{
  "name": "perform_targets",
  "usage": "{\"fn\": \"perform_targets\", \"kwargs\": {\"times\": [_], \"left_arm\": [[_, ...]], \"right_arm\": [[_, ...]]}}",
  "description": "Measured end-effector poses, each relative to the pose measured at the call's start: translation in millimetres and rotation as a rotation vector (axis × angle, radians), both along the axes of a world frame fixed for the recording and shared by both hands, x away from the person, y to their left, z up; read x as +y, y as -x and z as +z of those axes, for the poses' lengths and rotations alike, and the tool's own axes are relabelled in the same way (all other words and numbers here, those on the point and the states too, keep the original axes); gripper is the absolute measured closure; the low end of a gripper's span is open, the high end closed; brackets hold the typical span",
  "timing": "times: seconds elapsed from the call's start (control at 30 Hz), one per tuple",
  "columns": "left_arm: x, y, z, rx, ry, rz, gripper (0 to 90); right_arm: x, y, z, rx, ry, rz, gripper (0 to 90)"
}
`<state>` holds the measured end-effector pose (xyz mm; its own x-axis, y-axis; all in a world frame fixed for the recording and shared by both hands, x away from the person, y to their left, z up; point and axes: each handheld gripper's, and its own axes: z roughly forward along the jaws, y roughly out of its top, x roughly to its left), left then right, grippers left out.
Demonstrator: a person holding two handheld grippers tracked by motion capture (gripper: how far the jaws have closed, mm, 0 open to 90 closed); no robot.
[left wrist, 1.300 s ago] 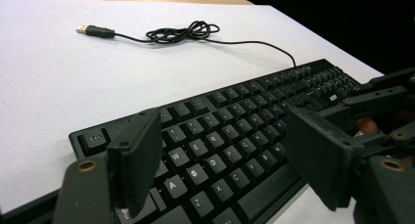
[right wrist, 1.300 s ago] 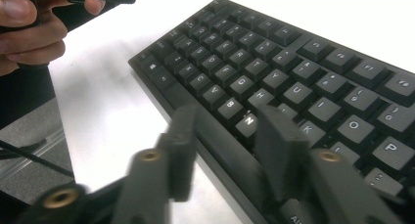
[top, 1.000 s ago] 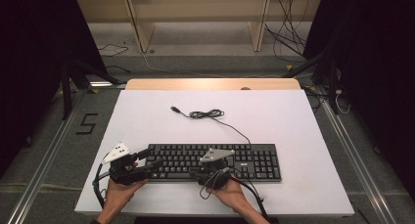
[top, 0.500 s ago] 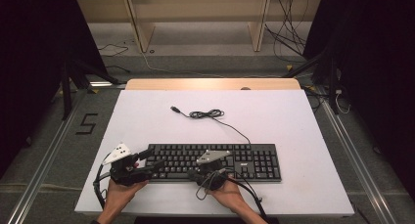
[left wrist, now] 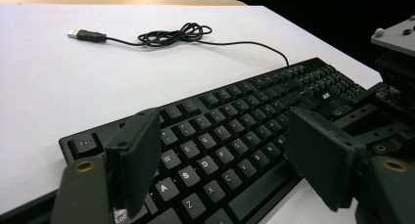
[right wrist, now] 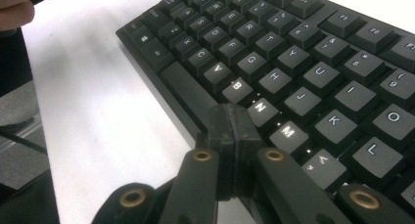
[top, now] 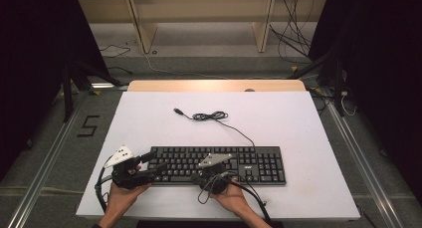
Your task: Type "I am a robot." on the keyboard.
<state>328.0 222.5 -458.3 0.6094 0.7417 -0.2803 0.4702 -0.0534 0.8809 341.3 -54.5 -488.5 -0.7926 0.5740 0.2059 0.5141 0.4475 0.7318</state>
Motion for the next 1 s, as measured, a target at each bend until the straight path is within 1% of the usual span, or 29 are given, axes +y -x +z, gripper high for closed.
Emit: {"fn": "perform_targets", "kwargs": {"times": [0.23,0.4,0.53,0.67,0.83,0.93,1.0], "left_arm": [[0.6,-0.7,-0.4,0.001,-0.004,0.002,29.0],[2.2,-1.3,-0.5,0.003,-0.002,0.005,28.8],[2.6,-1.4,-0.5,0.004,-0.005,0.008,28.8],[2.4,-2.5,-0.9,0.011,-0.008,0.018,28.9],[2.2,-5.8,-2.2,0.030,-0.016,0.033,29.7],[1.0,-8.4,-2.8,0.041,-0.018,0.040,30.5],[-0.1,-10.0,-3.3,0.053,-0.028,0.034,31.2]], "right_arm": [[-0.5,0.4,0.7,0.005,-0.007,-0.009,90.0],[-4.5,-0.6,4.7,0.017,-0.056,-0.004,83.2],[-7.3,-0.2,8.5,0.011,-0.087,-0.003,76.8],[-10.1,0.4,10.9,0.001,-0.097,-0.004,72.2],[-14.9,-0.2,14.0,-0.007,-0.109,-0.017,61.9],[-18.9,-0.5,16.2,-0.008,-0.123,-0.025,59.6],[-21.5,-0.3,17.6,-0.016,-0.128,-0.030,57.8]]}}
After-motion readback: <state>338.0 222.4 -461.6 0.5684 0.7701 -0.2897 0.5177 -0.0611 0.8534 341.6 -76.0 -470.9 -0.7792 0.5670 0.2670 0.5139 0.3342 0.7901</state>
